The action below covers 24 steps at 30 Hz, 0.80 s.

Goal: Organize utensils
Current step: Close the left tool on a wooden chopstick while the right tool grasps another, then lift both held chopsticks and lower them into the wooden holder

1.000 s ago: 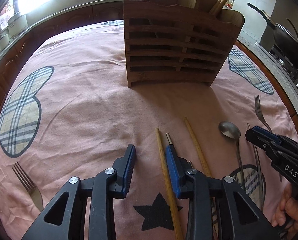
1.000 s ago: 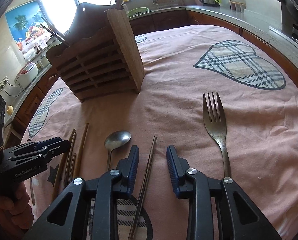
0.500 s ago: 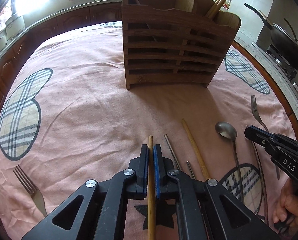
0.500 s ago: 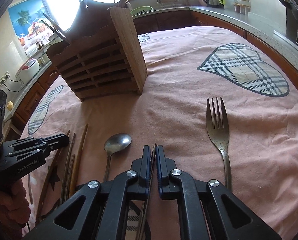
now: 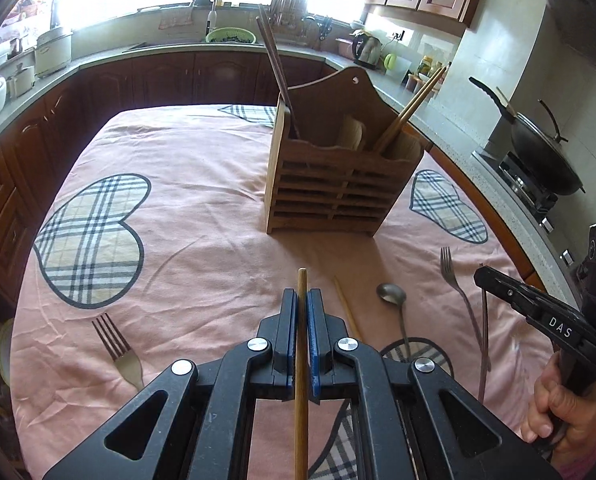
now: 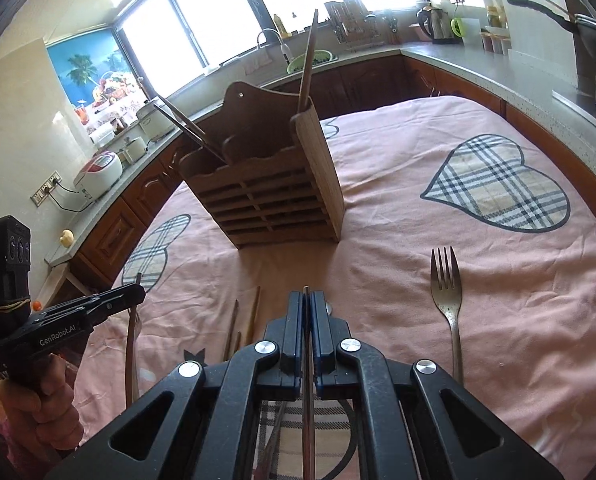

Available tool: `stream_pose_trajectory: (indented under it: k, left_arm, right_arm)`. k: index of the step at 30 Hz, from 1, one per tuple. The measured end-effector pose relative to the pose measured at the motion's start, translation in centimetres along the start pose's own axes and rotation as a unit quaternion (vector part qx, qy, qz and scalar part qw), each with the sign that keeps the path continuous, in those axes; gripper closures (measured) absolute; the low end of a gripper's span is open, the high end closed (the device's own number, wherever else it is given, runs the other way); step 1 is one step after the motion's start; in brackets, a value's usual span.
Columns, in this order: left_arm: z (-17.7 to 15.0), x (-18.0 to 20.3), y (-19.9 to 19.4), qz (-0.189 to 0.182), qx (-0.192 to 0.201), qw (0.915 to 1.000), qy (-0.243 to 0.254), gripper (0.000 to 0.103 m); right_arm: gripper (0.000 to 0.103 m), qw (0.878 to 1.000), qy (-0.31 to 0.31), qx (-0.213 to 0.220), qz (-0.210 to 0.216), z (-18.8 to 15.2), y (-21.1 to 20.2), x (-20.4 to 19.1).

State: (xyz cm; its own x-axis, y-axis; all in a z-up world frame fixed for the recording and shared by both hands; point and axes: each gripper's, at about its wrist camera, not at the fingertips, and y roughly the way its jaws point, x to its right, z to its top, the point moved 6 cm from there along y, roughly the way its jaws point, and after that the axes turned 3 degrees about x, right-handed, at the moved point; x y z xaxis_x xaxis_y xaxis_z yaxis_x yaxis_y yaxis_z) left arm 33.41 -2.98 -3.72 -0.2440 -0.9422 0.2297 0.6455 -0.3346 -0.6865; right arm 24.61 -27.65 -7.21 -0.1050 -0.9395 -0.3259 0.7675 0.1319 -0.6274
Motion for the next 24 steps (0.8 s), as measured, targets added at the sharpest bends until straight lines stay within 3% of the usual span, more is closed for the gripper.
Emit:
stream_pose_trajectory:
  k: [12,24]
  left_arm:
    - [0.2,0.3,-8.0,-0.012,0.060,0.9981,-0.002,0.100]
    - [0.6,-0.5,-11.2,-0.019,0.102,0.9944,-0.018,0.100]
  right_arm:
    - [0.099,0.998,-0.011,0.066,0.016,2.6,-5.7,-1.6]
    - [0.099,0.993,-0.017,0.115,0.022,4.4,-9.4,-2.5]
